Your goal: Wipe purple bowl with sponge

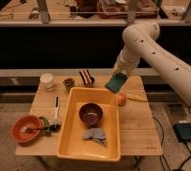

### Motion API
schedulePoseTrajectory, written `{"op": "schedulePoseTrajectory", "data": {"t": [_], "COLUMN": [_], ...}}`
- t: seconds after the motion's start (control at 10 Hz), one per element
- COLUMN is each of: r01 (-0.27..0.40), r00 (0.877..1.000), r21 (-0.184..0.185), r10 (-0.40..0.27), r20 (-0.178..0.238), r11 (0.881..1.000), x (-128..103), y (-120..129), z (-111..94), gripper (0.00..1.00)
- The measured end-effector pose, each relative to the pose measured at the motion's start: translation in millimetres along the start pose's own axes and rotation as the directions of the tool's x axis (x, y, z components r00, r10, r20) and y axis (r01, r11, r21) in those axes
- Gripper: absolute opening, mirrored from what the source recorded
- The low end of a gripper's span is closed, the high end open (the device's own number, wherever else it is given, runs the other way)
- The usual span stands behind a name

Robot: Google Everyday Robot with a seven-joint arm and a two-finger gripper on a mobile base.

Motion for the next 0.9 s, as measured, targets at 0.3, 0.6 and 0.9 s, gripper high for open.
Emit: {"op": "schedulePoseTrajectory", "data": {"t": [0.3, 0.6, 0.9], "r01": [0.051, 0.051, 0.040], "r00": [0.999, 0.999, 0.999], "r21": [0.022, 0.017, 0.026], "r10": [-0.052, -0.051, -0.040], "r20": [0.007, 0.003, 0.006], "r11": [0.998, 0.999, 0.999], "x": [-20, -20, -18], "y": [-59, -57, -59], "z": [31, 32, 35], "gripper": [0.00, 0.00, 0.00]}}
